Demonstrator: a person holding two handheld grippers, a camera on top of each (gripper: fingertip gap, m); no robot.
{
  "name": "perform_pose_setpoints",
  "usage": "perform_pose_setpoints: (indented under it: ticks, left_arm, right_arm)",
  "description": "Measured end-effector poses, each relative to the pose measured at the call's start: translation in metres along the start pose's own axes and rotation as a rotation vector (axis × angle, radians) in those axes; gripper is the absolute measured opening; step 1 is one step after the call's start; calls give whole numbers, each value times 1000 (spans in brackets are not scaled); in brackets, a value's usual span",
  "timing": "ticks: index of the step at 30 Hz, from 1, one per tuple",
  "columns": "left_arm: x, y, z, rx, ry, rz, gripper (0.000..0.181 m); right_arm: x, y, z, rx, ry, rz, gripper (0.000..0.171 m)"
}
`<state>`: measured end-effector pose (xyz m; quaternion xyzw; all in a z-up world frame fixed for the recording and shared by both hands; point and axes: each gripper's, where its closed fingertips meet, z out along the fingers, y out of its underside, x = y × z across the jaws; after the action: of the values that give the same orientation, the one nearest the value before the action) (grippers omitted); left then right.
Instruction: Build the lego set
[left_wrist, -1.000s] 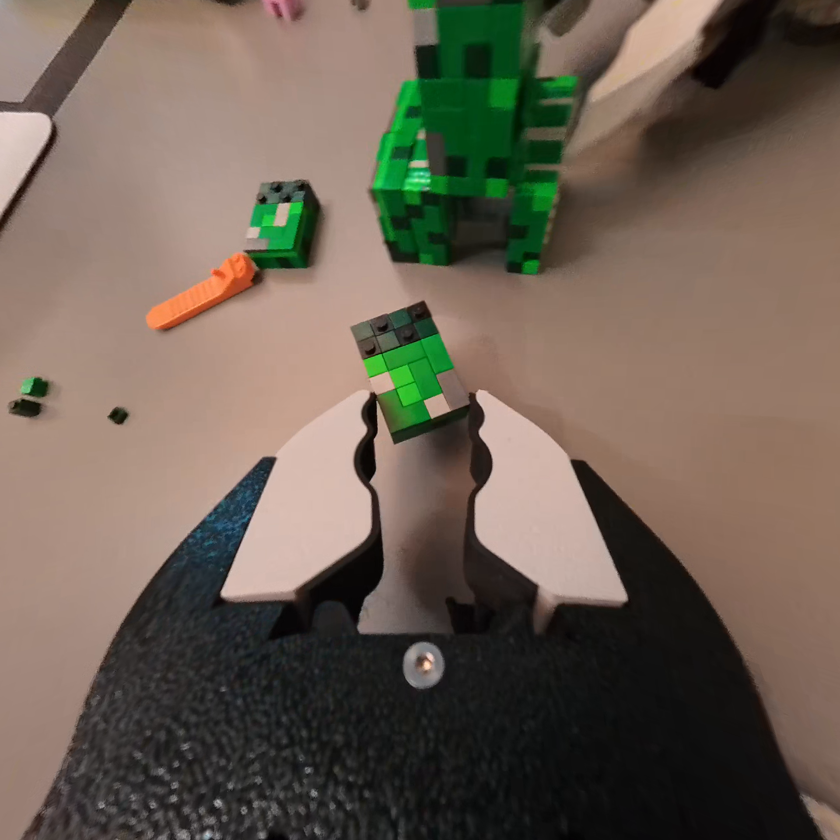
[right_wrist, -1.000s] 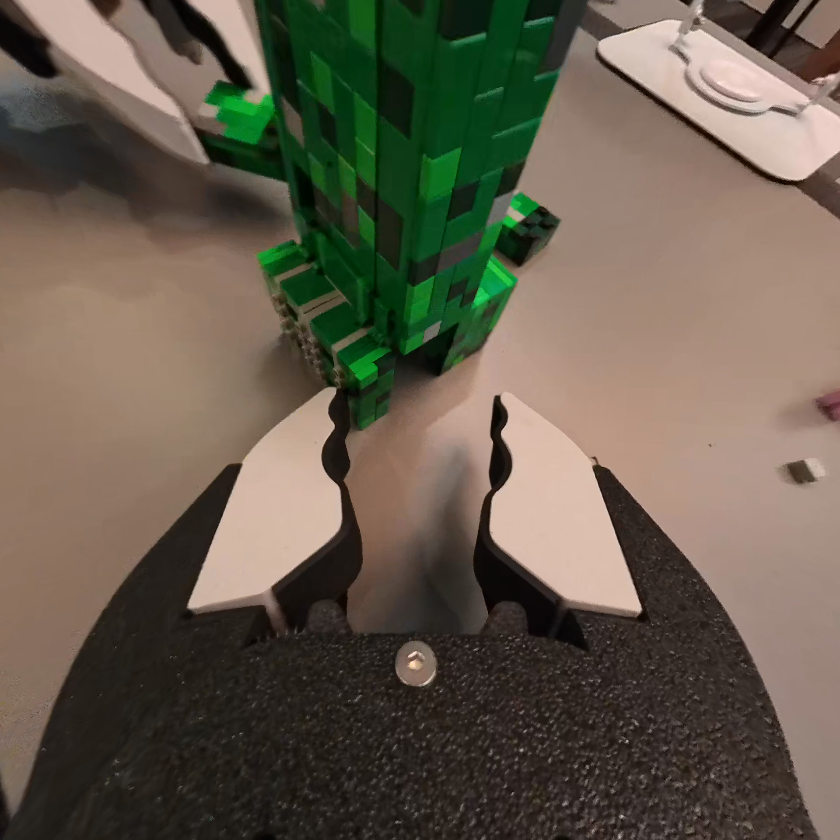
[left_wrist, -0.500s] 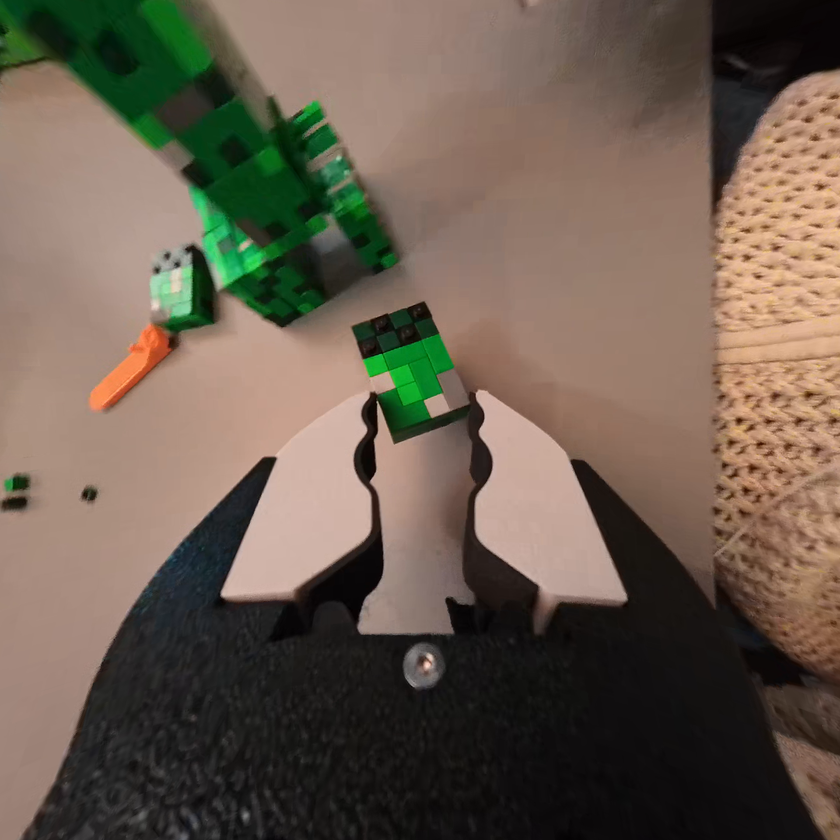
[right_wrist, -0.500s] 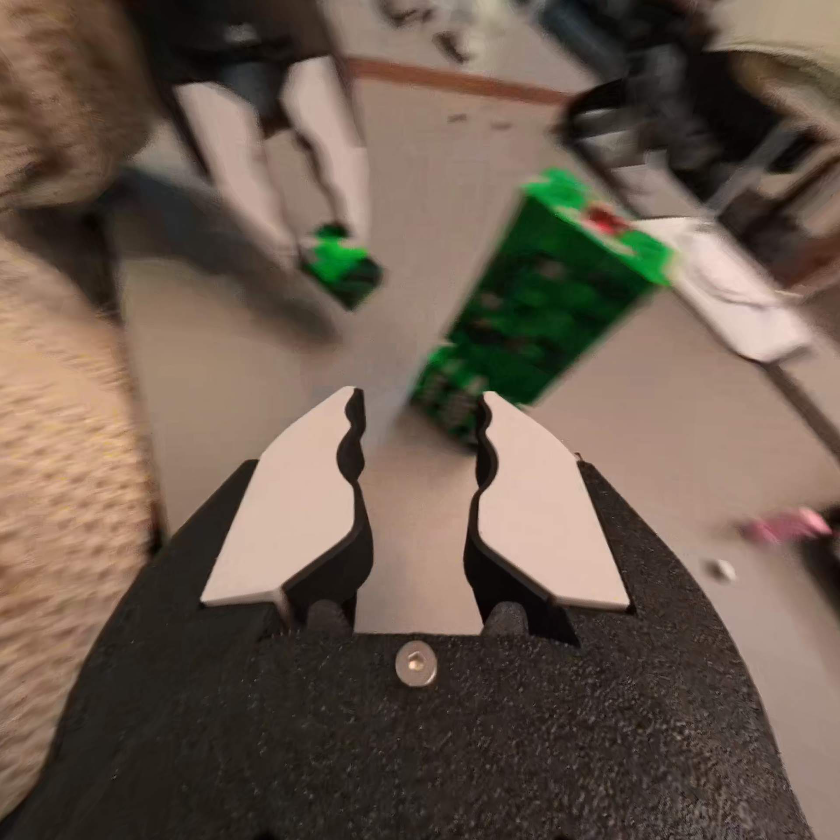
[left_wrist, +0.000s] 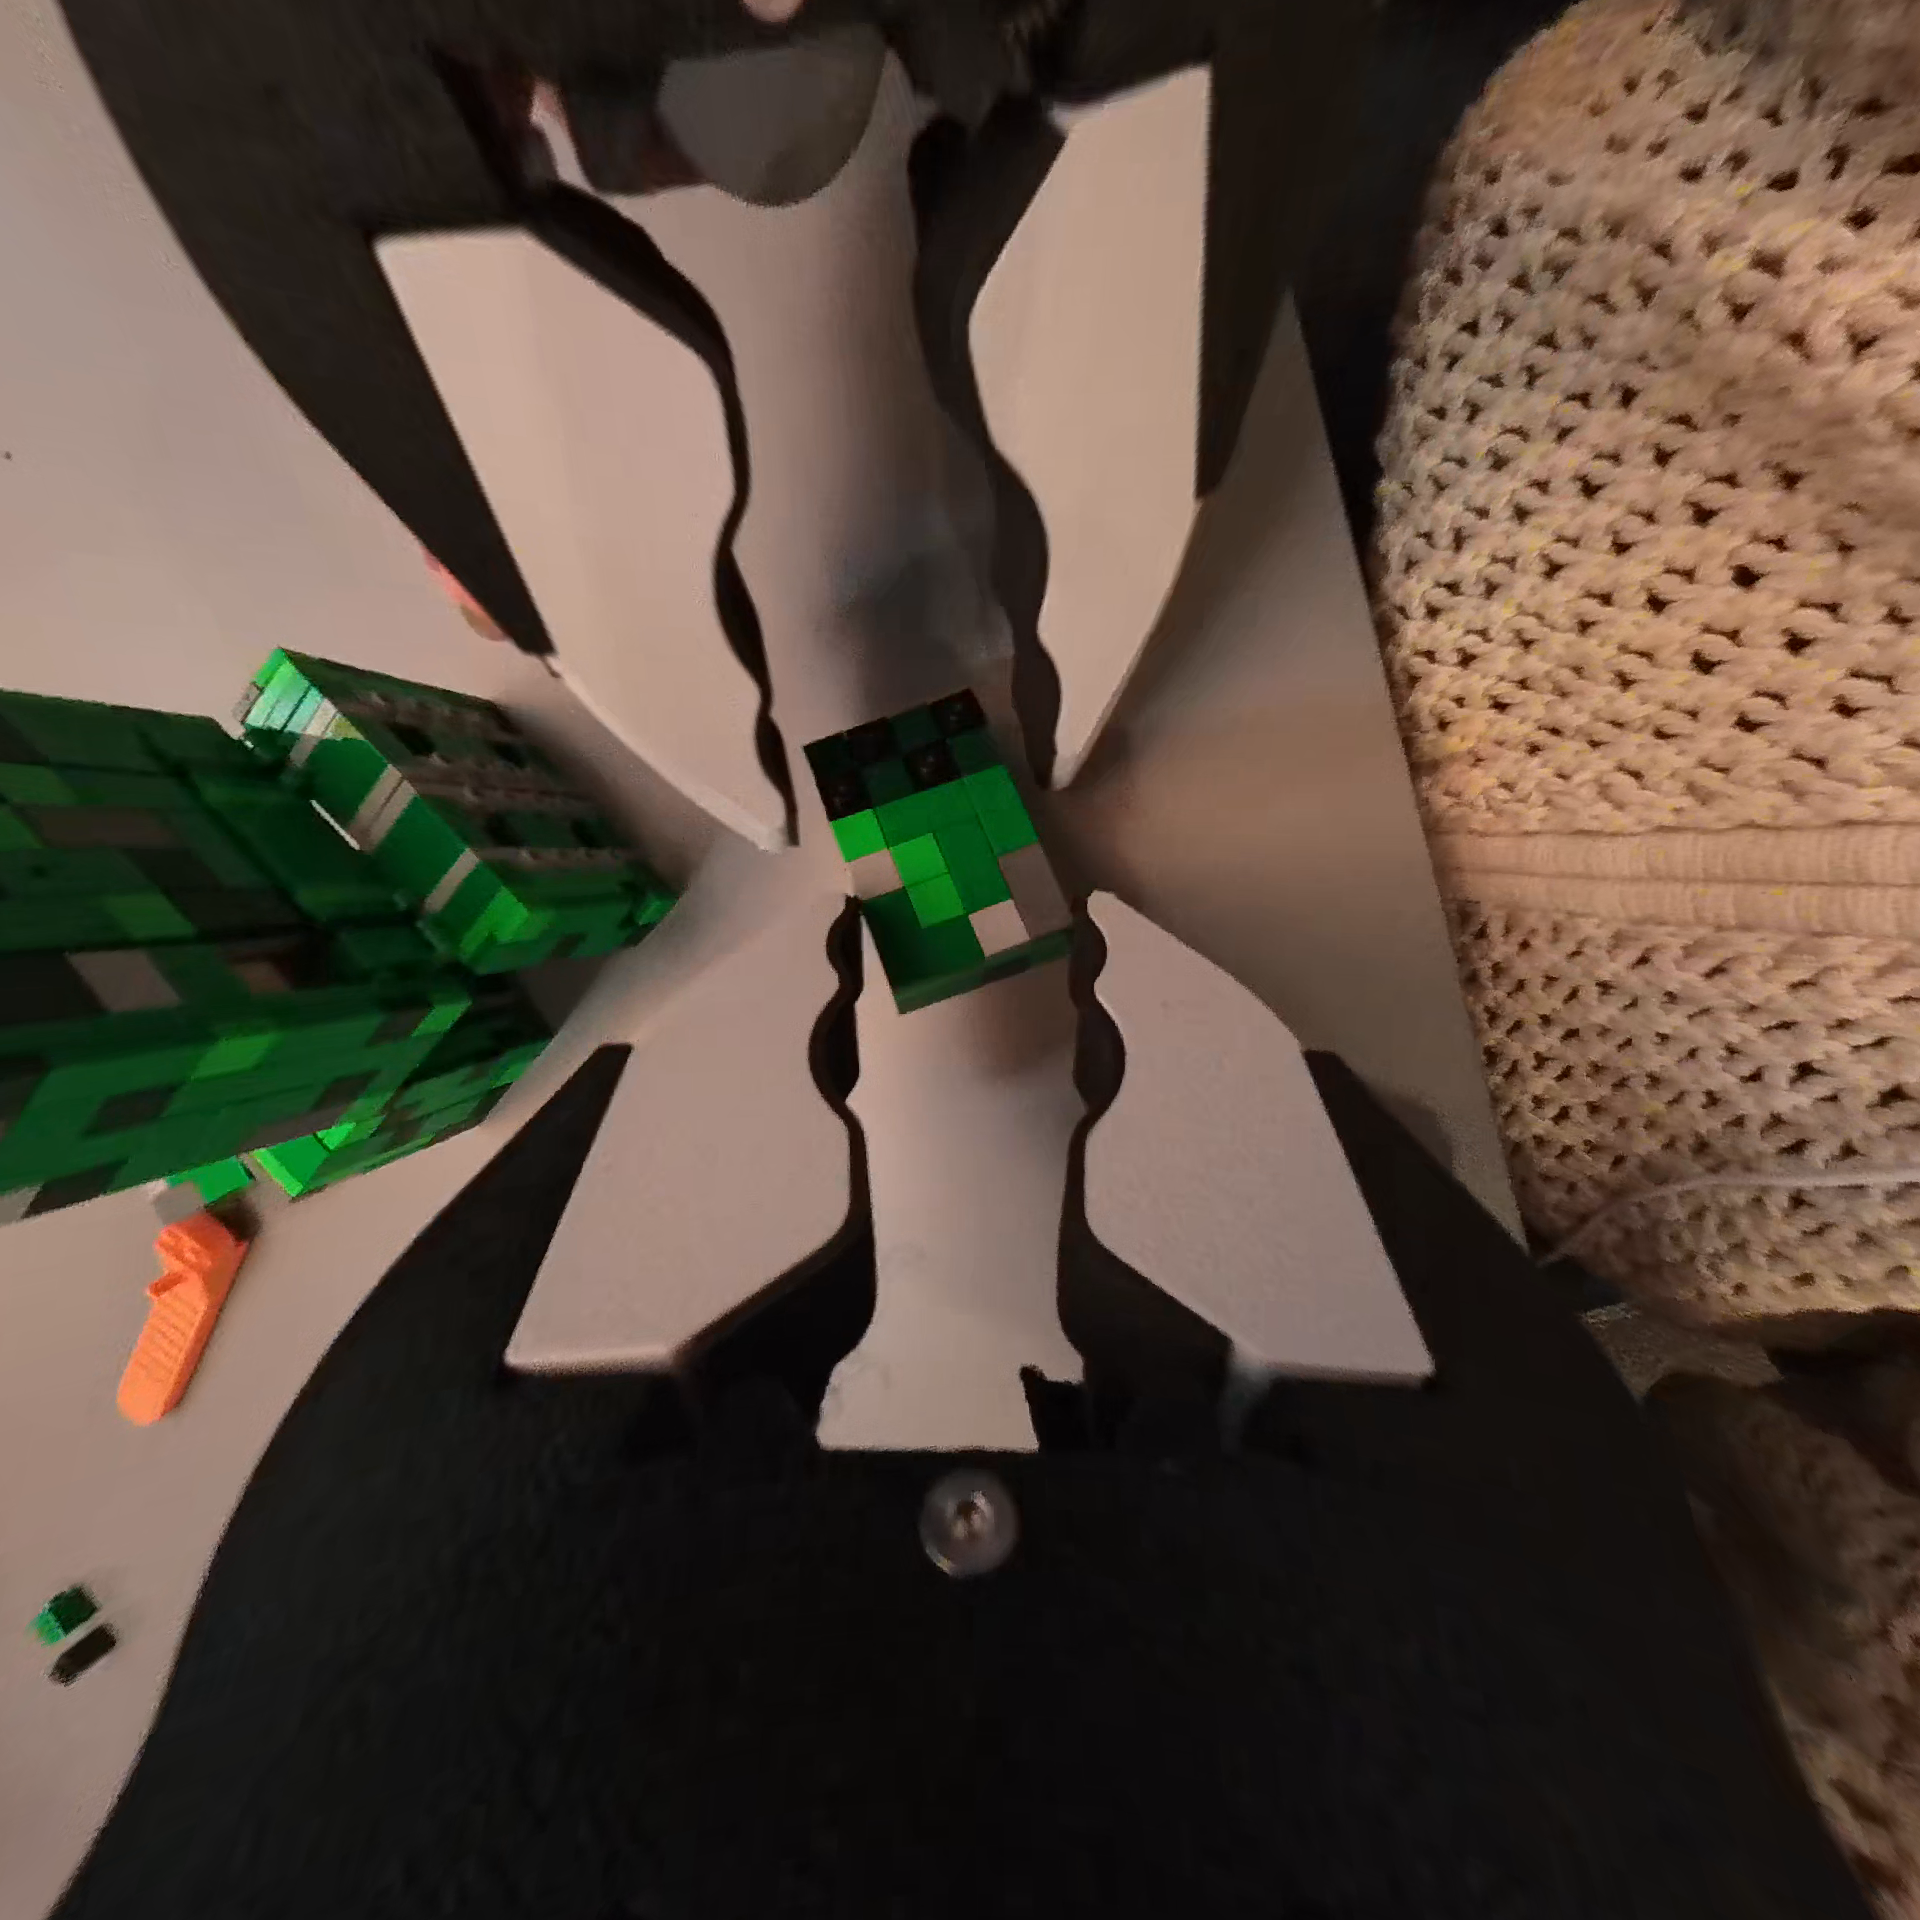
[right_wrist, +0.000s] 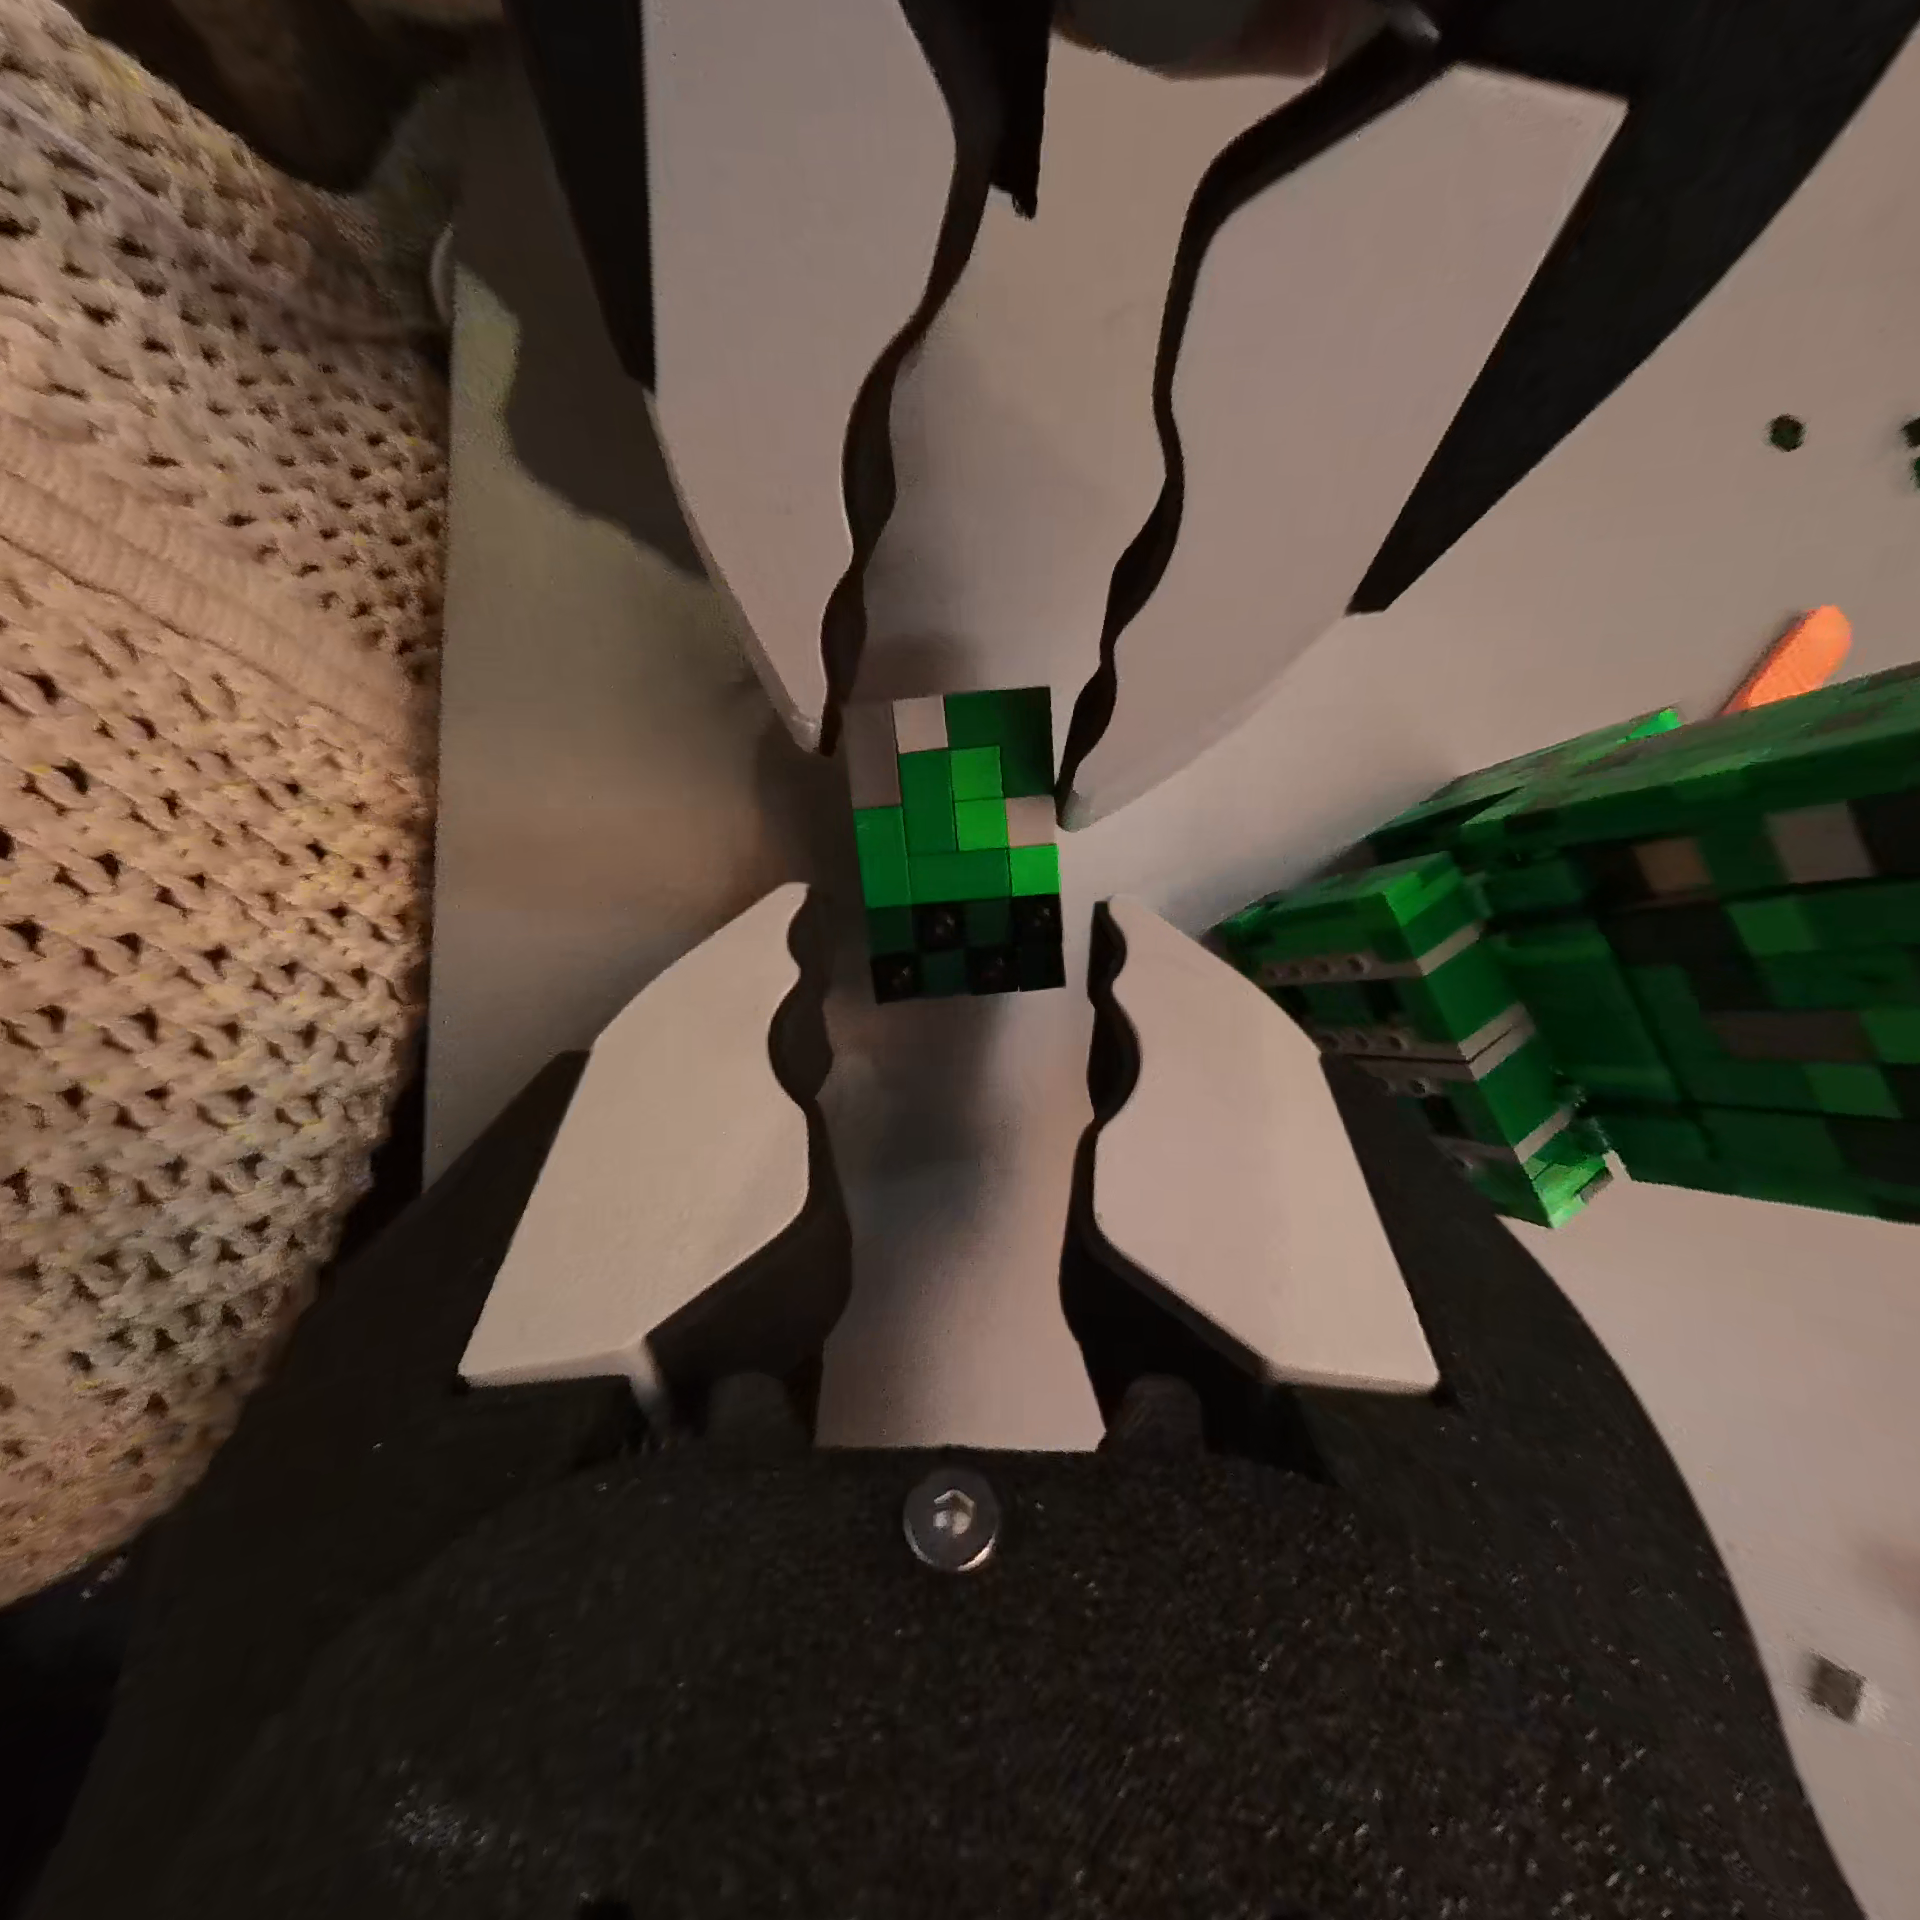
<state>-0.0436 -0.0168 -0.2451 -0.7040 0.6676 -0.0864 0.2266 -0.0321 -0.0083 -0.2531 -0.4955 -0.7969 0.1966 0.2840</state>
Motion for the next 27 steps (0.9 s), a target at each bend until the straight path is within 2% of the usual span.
perform_pose_setpoints:
  ticks: [4,9,10,12,14,16,19,21,24,27]
  left_arm:
    - [0,-3,-2,3,24,16,38]
    - [-6,-7,-5,29,8,0,37]
    - [-12,-10,-7,63,-30,-30,42]
    - [-19,-13,-16,145,-83,-109,64]
    - [-27,-20,-27,307,-121,-221,69]
    - [-40,-28,-41,515,-161,-363,56]
    - [-53,-24,-53,696,-126,-648,54]
    - [-50,-24,-51,725,-69,-728,59]
    - [-45,-27,-43,681,-47,-758,56]
    - [-44,-32,-38,663,-27,-769,37]
  right_arm:
    - [1,4,3,-32,4,-30,49]
    - [5,4,4,-27,25,-17,40]
    - [8,5,3,-18,44,0,39]
    - [14,3,-3,56,81,59,37]
    - [24,0,-12,145,162,99,37]
    - [32,-5,-22,216,262,85,37]
    - [38,-11,-34,270,394,13,37]
    - [38,-15,-38,292,443,-25,37]
    - [39,-17,-41,312,478,-52,37]
    - [40,-17,-39,310,482,-63,37]
